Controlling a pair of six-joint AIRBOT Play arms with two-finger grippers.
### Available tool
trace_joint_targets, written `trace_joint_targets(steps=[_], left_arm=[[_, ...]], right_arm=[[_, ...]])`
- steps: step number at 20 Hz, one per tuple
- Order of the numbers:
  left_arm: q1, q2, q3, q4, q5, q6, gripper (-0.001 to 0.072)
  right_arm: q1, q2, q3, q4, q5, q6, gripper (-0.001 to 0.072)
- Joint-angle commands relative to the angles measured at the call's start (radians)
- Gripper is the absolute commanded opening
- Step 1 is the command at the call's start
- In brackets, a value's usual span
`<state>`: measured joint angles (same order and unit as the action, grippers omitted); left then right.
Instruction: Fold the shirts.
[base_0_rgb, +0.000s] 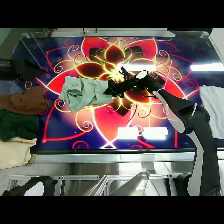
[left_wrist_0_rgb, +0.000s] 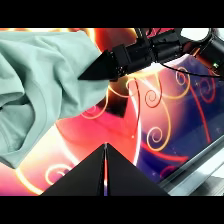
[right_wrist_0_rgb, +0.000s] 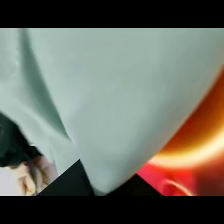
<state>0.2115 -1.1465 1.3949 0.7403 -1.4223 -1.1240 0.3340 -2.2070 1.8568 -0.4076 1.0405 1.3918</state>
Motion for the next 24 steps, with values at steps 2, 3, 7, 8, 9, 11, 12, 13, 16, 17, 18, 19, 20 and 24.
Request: trace_joint_targets(steps=[2, 3, 7, 8, 9, 11, 12, 13, 16, 17, 18, 19, 20, 24], left_arm=[[0.001, 0.001, 0.0, 0.0, 0.0, 0.001, 0.0013], [0.001, 0.001, 0.0, 0.0, 0.0, 0.001, 0.0013], [0.001, 0.001, 0.0, 0.0, 0.0, 0.001, 0.0013], [0.001, 0.001, 0.0, 0.0, -0.002, 0.001, 0.0013], [0.001, 0.001, 0.0, -0.001, -0.008, 0.0, 0.0013], [0.001, 0.001, 0.0, -0.002, -0.016, -0.002, 0.0013], [0.001, 0.001, 0.0, -0.008, -0.014, -0.005, 0.0013], [0.001, 0.001, 0.0, -0.01, -0.013, -0.012, 0.0013], [0.0, 0.001, 0.0, -0.01, -0.01, -0.03, 0.0013], [-0.001, 0.001, 0.0, -0.009, -0.01, -0.029, 0.0012], [-0.001, 0.001, 0.0, -0.009, -0.01, -0.029, 0.0012], [-0.001, 0.001, 0.0, -0.009, -0.01, -0.029, 0.0013], [-0.001, 0.001, 0.0, -0.009, -0.01, -0.029, 0.0013], [-0.001, 0.001, 0.0, -0.008, -0.002, -0.029, 0.0012]], right_arm=[[-0.003, 0.036, 0.021, 0.12, -0.009, -0.095, 0.002], [-0.015, 0.072, 0.028, 0.12, 0.013, -0.097, 0.0019], [-0.139, 0.332, 0.093, 0.114, 0.042, -0.089, 0.002], [-0.182, 0.413, 0.109, 0.114, 0.03, -0.074, 0.002], [-0.235, 0.498, 0.12, 0.112, 0.011, -0.075, 0.002], [-0.361, 0.64, 0.121, 0.067, -0.016, -0.026, 0.002], [-0.428, 0.691, 0.121, -0.005, -0.009, 0.031, 0.002], [-0.5, 0.731, 0.121, -0.124, 0.014, 0.106, 0.002], [-0.718, 0.764, 0.121, -0.487, 0.175, 0.303, 0.002], [-0.79, 0.755, 0.121, -0.589, 0.218, 0.327, 0.002], [-0.853, 0.742, 0.121, -0.655, 0.241, 0.339, 0.0021], [-0.916, 0.725, 0.121, -0.686, 0.248, 0.341, 0.002], [-0.968, 0.707, 0.121, -0.69, 0.247, 0.34, 0.002], [-1.085, 0.6, 0.121, -0.666, 0.24, 0.326, 0.0021]])
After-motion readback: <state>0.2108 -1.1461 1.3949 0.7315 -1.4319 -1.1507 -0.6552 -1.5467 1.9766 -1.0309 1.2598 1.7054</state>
